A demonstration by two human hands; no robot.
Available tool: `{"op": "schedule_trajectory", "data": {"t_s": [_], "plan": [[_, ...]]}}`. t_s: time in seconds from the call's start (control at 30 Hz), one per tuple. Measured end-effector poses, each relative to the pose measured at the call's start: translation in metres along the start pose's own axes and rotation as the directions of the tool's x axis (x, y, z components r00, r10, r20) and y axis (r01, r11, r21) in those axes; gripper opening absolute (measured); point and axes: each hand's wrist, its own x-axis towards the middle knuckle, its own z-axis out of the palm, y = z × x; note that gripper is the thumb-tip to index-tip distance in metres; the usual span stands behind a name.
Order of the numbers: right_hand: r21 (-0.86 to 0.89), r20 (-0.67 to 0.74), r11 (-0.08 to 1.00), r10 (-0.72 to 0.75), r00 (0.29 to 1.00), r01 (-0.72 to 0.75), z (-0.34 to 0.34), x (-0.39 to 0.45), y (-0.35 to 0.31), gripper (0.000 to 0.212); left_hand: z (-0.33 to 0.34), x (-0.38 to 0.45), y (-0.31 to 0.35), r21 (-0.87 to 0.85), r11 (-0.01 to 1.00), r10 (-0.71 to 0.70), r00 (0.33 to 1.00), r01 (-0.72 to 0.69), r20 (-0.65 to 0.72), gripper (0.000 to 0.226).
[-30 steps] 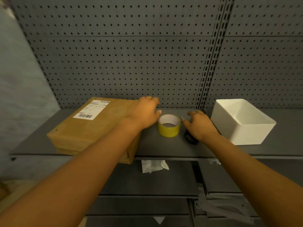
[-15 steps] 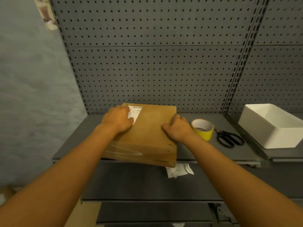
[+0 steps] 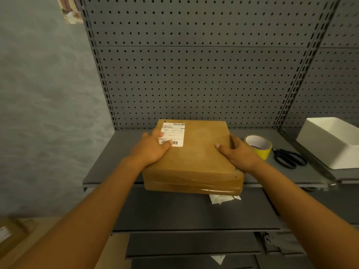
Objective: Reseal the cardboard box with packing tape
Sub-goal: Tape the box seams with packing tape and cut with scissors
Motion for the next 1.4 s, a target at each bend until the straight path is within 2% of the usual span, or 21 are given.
{"op": "schedule_trajectory", "data": {"t_s": [0.13, 0.37, 0.57, 0.8, 0.9, 1.03, 1.13, 1.23, 1.4], "plan": [[0.072, 0.022, 0.997, 0.008, 1.000, -0.009, -0.008, -0.007, 0.006, 0.078, 0.002, -0.007, 0.000, -0.015, 1.000, -0.009, 1.000, 0.009, -0.017, 0.046], [0.138, -0.021, 0.990, -0.016, 1.000, 0.018, -0.006, -0.009, 0.009, 0.076, 0.012, -0.007, 0.006, -0.157, 0.987, -0.038, 0.999, 0.041, 0.024, 0.054], [0.235, -0.038, 0.971, -0.025, 0.999, 0.033, -0.004, -0.007, 0.018, 0.077, 0.014, -0.006, 0.004, -0.174, 0.984, -0.042, 0.999, 0.044, 0.017, 0.053], [0.167, 0.007, 0.986, -0.016, 1.000, 0.014, -0.007, 0.006, 0.023, 0.074, 0.008, 0.004, 0.009, -0.222, 0.974, -0.046, 0.999, 0.047, 0.010, 0.048], [0.140, 0.069, 0.990, 0.021, 0.997, -0.031, -0.017, 0.025, 0.018, 0.055, 0.007, 0.003, 0.013, -0.187, 0.981, -0.039, 0.997, 0.051, 0.065, 0.053], [0.223, 0.106, 0.972, 0.045, 0.993, -0.068, -0.013, 0.039, 0.008, 0.060, 0.006, 0.006, 0.015, -0.137, 0.989, -0.045, 0.995, 0.056, 0.087, 0.054], [0.199, 0.101, 0.979, 0.024, 0.995, -0.044, -0.009, 0.040, 0.008, 0.058, 0.007, 0.017, 0.016, -0.110, 0.991, -0.067, 0.995, 0.074, 0.069, 0.049], [0.175, 0.099, 0.984, 0.010, 0.995, -0.027, -0.007, 0.038, 0.015, 0.060, 0.010, 0.025, 0.012, -0.095, 0.992, -0.074, 0.996, 0.079, 0.054, 0.056], [0.170, 0.086, 0.984, 0.041, 0.995, -0.055, -0.004, 0.038, 0.024, 0.058, 0.005, 0.035, 0.003, 0.020, 0.995, -0.104, 0.976, 0.102, 0.193, 0.066]]}}
